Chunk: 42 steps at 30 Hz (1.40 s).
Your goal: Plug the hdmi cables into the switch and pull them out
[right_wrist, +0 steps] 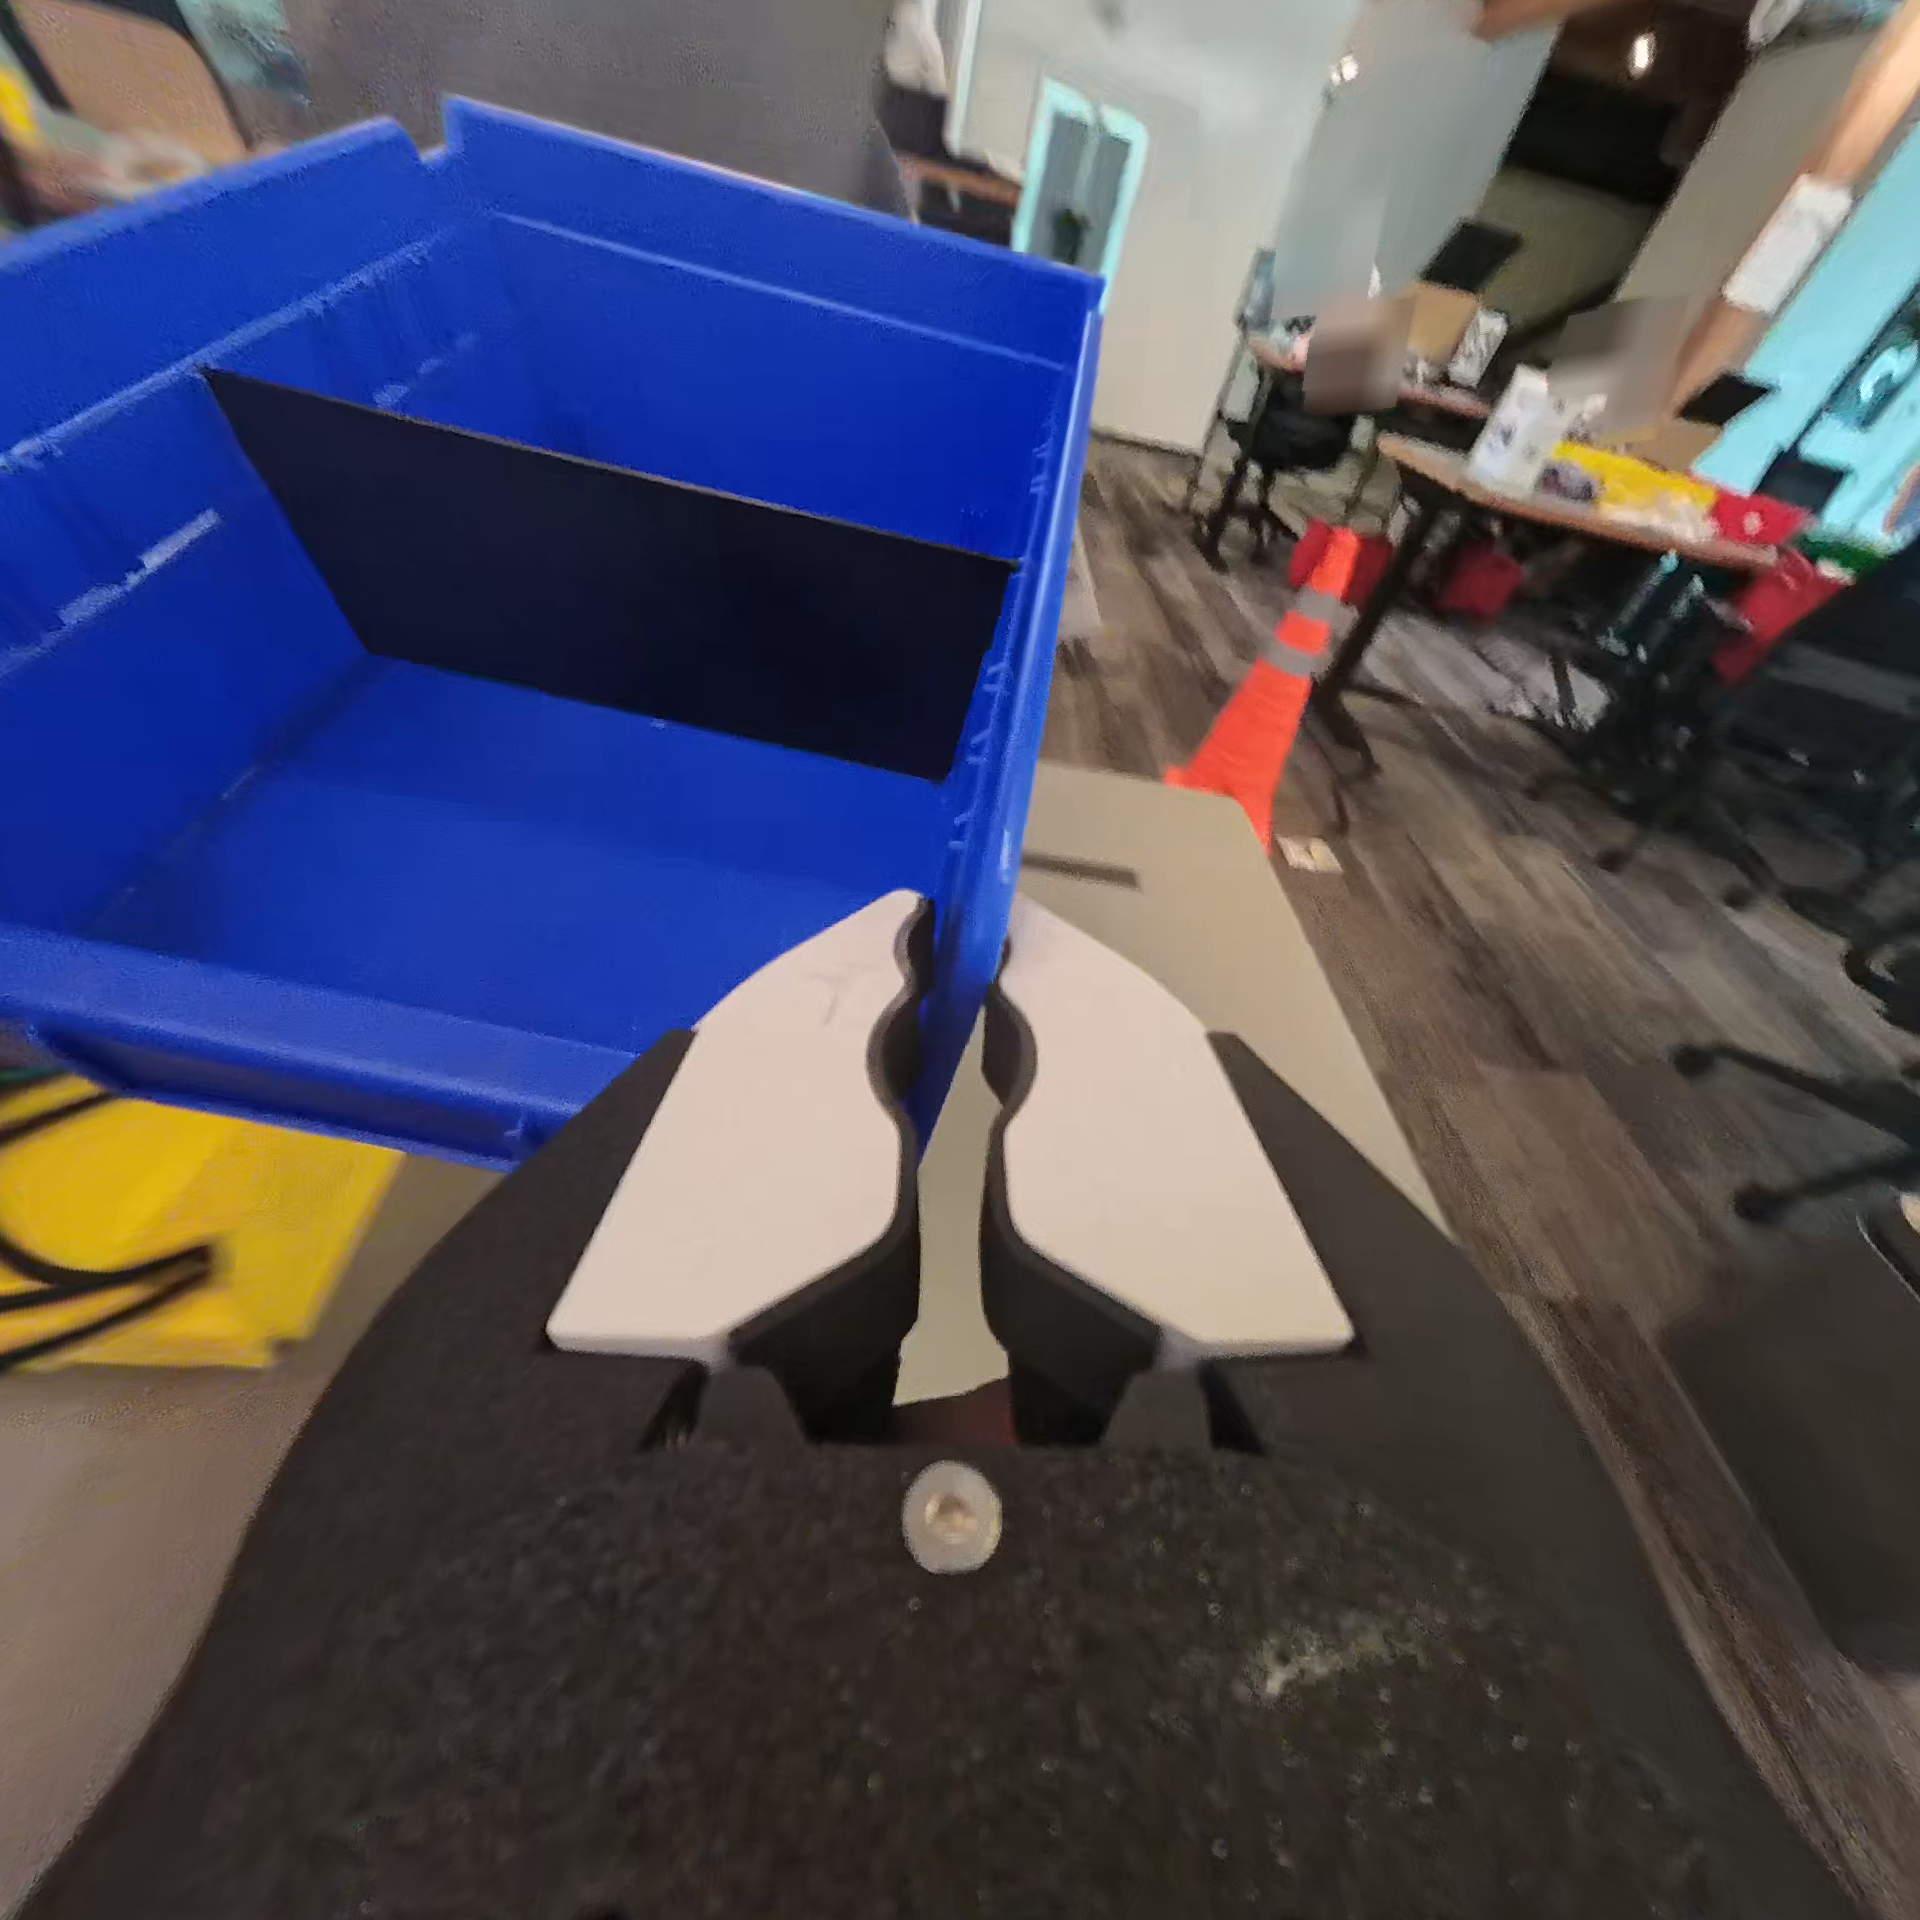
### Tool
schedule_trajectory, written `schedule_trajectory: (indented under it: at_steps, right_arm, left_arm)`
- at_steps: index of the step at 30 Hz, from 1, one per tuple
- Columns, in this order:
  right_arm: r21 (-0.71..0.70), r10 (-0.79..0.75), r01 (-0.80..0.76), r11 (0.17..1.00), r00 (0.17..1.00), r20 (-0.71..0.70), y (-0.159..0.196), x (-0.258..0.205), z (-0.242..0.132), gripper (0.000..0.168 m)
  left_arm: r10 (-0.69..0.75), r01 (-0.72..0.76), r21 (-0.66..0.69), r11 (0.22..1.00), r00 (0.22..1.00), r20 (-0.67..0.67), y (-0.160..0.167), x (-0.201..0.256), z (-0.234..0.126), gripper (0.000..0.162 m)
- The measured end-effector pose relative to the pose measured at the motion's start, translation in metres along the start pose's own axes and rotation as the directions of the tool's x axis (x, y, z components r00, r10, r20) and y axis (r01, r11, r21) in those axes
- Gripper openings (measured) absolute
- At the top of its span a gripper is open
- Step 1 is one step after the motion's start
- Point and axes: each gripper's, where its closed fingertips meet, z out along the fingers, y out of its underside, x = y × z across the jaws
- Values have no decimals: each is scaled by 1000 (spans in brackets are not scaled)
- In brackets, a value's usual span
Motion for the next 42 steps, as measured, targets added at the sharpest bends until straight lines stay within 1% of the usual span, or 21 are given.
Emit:
schedule_trajectory:
  at_steps: [2, 4, 7, 9, 11, 15, 18, 19, 21, 23, 24, 25, 26, 27, 28, 31, 33, 36, 39, 40, 42]
  right_arm:
    - [-83, -5, 3, 997, 1000, -30, 29, 53, 8, 6]
    - [-145, -24, 19, 989, 999, -34, 63, 96, 13, 6]
    - [-206, -58, 55, 977, 998, -10, 116, 136, 25, 7]
    - [-213, 16, -11, 977, 1000, 19, 143, 148, 33, 7]
    - [-219, 83, -70, 973, 995, 54, 164, 150, 42, 6]
    - [-278, 82, -56, 959, 993, 82, 197, 143, 63, 6]
    - [-269, 212, -174, 947, 970, 118, 203, 135, 77, 5]
    - [-293, 220, -180, 939, 969, 111, 208, 135, 80, 4]
    - [-378, 179, -129, 917, 979, 100, 226, 135, 83, 4]
    - [-380, 148, -107, 919, 986, 81, 229, 136, 84, 4]
    - [-386, 139, -101, 917, 987, 74, 230, 136, 84, 5]
    - [-402, 134, -94, 911, 989, 71, 231, 136, 83, 6]
    - [-416, 125, -87, 905, 990, 64, 232, 137, 81, 11]
    - [-423, 111, -79, 903, 992, 54, 231, 139, 80, 18]
    - [-426, 93, -67, 902, 995, 41, 228, 142, 77, 24]
    - [-424, 21, -16, 905, 1000, 8, 215, 152, 68, 29]
    - [-409, -1, -1, 913, 1000, -5, 201, 153, 61, 30]
    - [-370, 21, -13, 929, 1000, 19, 172, 139, 51, 31]
    - [-308, 52, -27, 951, 996, 73, 135, 109, 43, 31]
    - [-288, 66, -36, 957, 993, 97, 123, 94, 41, 31]
    - [-251, 94, -52, 967, 983, 160, 99, 58, 37, 32]
  left_arm:
    - [-6, 3, -47, 999, 997, -78, 17, 54, 32, 6]
    - [-7, -3, -92, 996, 994, -109, 39, 100, 56, 6]
    - [-15, 1, -126, 992, 994, -105, 67, 145, 76, 6]
    - [-24, 10, -142, 990, 995, -94, 85, 161, 83, 6]
    - [-27, 14, -163, 987, 996, -80, 102, 168, 88, 6]
    - [-44, 29, -207, 978, 997, -68, 127, 168, 96, 6]
    - [-44, 32, -221, 975, 998, -52, 141, 164, 100, 7]
    - [-43, 26, -241, 970, 997, -65, 147, 166, 102, 8]
    - [-46, 21, -268, 963, 995, -89, 157, 169, 107, 9]
    - [-58, 24, -258, 966, 991, -123, 155, 170, 108, 10]
    - [-80, 39, -253, 967, 985, -153, 152, 173, 106, 14]
    - [-105, 57, -248, 967, 977, -187, 148, 175, 103, 23]
    - [-125, 71, -244, 967, 969, -214, 142, 176, 99, 27]
    - [-138, 82, -230, 970, 961, -239, 135, 174, 94, 27]
    - [-142, 88, -208, 974, 954, -262, 124, 171, 88, 27]
    - [-130, 96, -129, 987, 951, -280, 84, 140, 69, 28]
    - [-131, 90, -150, 985, 948, -290, 65, 112, 55, 43]
    - [-141, 102, -156, 982, 955, -263, 46, 55, 27, 47]
    - [-154, 116, -212, 970, 973, -171, 51, -17, -4, 59]
    - [-162, 131, -225, 966, 978, -129, 56, -43, -14, 61]
    - [-199, 183, -213, 960, 978, -56, 66, -93, -36, 60]
